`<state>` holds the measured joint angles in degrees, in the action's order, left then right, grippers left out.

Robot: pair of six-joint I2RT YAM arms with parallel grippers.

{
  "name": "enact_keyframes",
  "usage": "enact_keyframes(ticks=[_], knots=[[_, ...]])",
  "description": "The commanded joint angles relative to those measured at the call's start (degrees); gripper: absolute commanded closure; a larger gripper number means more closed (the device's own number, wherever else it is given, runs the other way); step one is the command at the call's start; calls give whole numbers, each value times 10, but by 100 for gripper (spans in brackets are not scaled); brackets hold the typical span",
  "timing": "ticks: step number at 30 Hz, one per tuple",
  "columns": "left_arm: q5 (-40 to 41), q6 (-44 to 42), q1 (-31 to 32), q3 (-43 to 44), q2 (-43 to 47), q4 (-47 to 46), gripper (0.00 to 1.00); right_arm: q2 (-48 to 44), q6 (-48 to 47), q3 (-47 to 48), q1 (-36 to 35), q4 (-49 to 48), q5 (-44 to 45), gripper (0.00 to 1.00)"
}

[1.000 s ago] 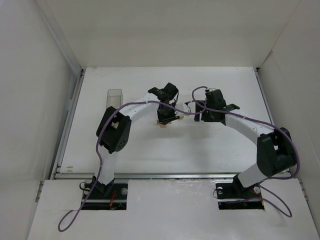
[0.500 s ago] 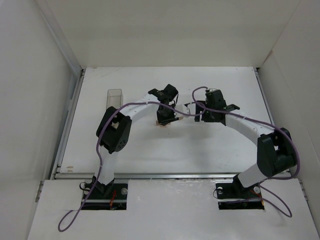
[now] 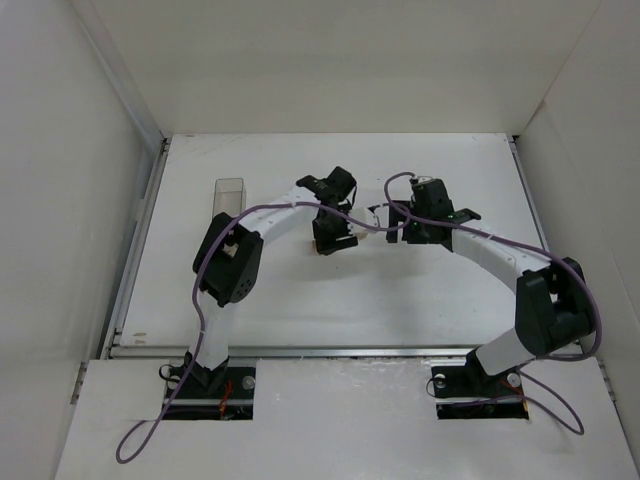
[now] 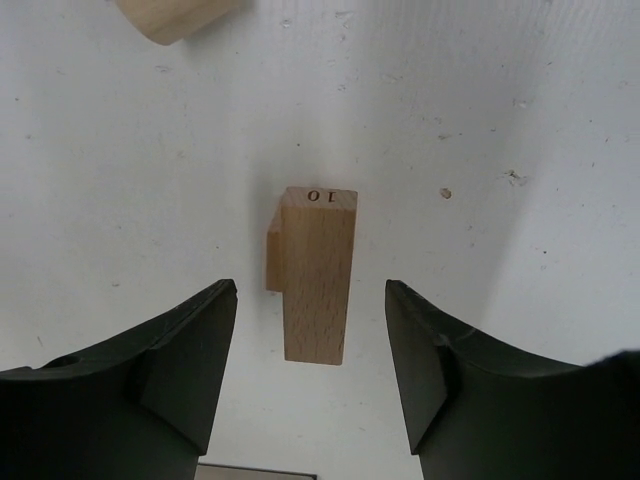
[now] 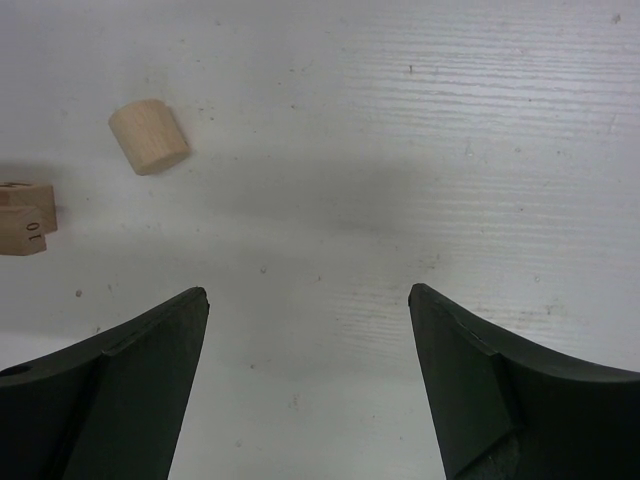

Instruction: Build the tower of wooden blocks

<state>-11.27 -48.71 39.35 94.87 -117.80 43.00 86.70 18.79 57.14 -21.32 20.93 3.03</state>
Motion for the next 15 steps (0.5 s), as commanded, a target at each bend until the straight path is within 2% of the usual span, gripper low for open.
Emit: enact_keyframes(ticks=[1,5,9,12,15], knots=[[-23,11,-14,41,42,20,42,-22,-13,2,5,-36,-28,13],[-83,41,-46,46,101,33,41,14,-24,44,5,-42,-57,13],[-150,85,-88,-4,190,9,41,93,-37,119,-3,-37,-73,21],[-156,145,-110,-56,255,-26,41,160,-50,190,-25,-16,-57,25],[-116,202,-111,-116,307,-85,41,212,-65,246,-51,15,-42,30]])
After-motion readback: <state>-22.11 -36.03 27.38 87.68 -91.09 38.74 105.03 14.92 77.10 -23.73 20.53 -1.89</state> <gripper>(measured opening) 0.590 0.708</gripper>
